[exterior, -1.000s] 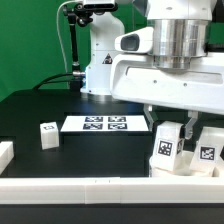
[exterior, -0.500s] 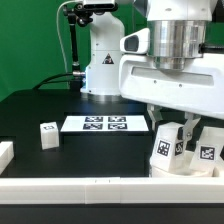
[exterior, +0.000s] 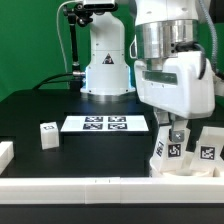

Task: Assemble stool

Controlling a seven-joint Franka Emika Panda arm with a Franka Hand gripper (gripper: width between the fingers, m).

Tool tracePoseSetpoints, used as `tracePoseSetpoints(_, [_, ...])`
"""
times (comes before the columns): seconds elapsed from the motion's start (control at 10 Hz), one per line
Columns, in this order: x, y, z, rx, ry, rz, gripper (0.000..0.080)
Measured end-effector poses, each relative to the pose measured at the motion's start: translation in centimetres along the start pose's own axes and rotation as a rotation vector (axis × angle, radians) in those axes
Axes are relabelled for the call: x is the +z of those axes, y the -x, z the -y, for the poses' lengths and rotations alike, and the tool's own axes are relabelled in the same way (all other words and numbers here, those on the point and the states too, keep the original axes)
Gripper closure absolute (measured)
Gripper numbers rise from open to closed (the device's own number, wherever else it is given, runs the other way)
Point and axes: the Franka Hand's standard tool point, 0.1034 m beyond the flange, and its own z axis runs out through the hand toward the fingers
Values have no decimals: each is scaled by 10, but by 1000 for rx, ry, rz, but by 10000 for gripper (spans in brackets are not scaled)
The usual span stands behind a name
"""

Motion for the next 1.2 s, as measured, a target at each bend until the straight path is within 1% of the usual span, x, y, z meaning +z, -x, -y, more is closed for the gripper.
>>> tracePoseSetpoints(0.4, [1, 1, 1, 312, -48, 49, 459])
tracePoseSetpoints(0.6, [1, 1, 0, 457, -53, 76, 459])
tracePoseSetpoints(0.8, [2, 2, 2, 556, -71, 82, 459])
tracePoseSetpoints(0.9, [2, 2, 2, 631, -68, 85, 459])
tracePoseSetpoints(1.0, [2, 2, 2, 688, -66, 89, 403])
tracePoseSetpoints(1.1, [2, 3, 2, 699, -65, 91, 267])
tracePoseSetpoints(1.2, [2, 3, 2, 688, -66, 90, 267])
